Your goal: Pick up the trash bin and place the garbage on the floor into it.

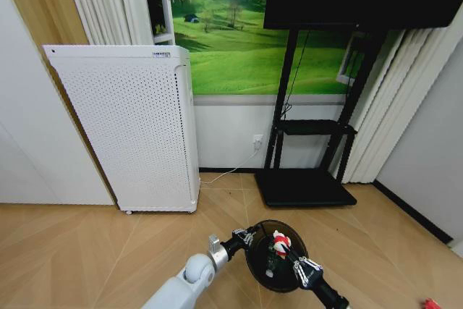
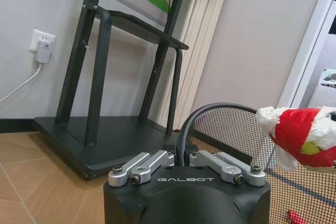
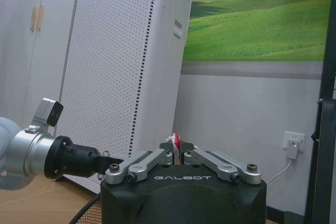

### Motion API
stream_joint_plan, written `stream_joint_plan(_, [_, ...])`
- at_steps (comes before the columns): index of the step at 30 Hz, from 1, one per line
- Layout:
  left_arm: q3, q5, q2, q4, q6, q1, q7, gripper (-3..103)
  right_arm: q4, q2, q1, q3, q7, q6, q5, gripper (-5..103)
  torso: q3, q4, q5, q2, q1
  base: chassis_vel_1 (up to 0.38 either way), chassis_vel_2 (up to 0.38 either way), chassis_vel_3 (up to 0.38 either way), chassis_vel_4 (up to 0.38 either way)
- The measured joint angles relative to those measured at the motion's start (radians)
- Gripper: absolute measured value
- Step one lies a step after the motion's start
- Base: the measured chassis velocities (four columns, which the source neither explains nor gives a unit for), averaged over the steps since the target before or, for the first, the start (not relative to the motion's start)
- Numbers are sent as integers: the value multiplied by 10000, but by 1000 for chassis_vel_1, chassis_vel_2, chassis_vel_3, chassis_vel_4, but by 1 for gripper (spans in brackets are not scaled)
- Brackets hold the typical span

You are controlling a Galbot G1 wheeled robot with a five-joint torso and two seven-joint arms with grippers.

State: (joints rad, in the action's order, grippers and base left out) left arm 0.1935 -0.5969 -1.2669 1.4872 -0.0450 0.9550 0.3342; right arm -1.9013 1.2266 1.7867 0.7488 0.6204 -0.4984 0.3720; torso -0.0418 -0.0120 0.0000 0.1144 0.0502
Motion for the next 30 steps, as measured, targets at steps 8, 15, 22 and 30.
stream_joint_plan(8, [-418,6,99,199,-22,253,-7,7,-16,-2,9,31,6,20,111,33,0,0,-1,0,0,0,0,0,0])
stream_joint_plan(15, [-1295,14,57,387,-27,591,-246,7,-124,98,17,118,-219,65,601,60,0,-2,-2,0,0,0,0,0,0])
stream_joint_plan(22, [-2783,-418,329,1068,-4,1460,-790,7,-134,206,-81,816,-852,276,1580,86,0,0,-2,0,0,0,0,0,0])
stream_joint_plan(30, [-4359,-899,645,1780,-172,2364,-1012,7,313,253,-406,1268,-1207,301,1939,100,0,-1,-1,0,0,-91,-79,81,80])
